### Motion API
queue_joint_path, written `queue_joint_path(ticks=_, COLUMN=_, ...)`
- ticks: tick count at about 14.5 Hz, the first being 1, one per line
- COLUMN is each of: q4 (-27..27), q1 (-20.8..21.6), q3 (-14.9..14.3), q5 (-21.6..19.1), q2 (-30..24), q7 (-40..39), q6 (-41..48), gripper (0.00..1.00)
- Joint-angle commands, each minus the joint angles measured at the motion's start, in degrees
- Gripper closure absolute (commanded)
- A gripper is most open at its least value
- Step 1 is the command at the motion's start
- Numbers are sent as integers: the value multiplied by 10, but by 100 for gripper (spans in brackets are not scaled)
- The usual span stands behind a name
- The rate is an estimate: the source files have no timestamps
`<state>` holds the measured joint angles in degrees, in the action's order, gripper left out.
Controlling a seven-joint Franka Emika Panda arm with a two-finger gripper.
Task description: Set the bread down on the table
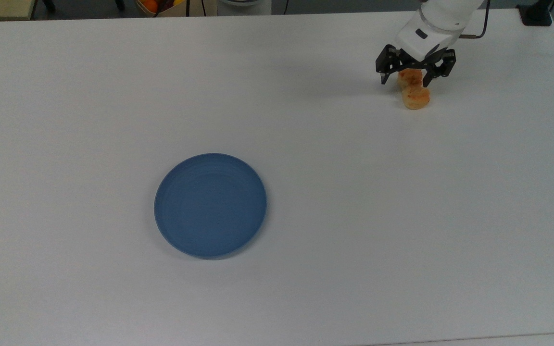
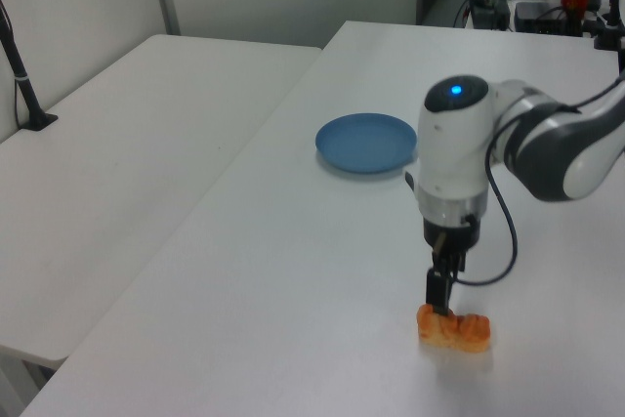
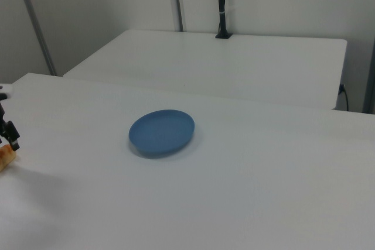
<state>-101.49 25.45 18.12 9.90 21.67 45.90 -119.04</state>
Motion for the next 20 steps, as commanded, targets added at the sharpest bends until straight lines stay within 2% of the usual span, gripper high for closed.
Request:
queue_joint_path(ticks=1, q4=44, q1=-36, q3=1, q5=-13, q2=-26, q7=-50, q6=72, gripper=0)
queue_joint_path(ticks=4, q4=108, q1=-81, q3=-16, q5=-66, q2=-43, q7=-127, q6=142, gripper=0)
queue_joint_path(ticks=6, q4=139, q1=-105, q3=-47, q5=-86, q2=-57, q7=-176, q6=186, gripper=0)
queue_joint_path(ticks=9, q4=142, q1=-139, q3=-99, q5=-87, q2=-86, q7=-253, q6=209, gripper=0)
queue_joint_path(ticks=13, q4=140, q1=-142, q3=-202, q5=-91, q2=-105, q7=-357, q6=232, gripper=0)
queue_joint_path(ticks=16, q4=139, q1=-145, q3=-246, q5=-92, q2=-116, q7=-400, q6=252, gripper=0)
queue_joint_path(ticks=20, q4=140, q1=-155, q3=-282, q5=-116, q2=-117, q7=-449, q6=251, gripper=0)
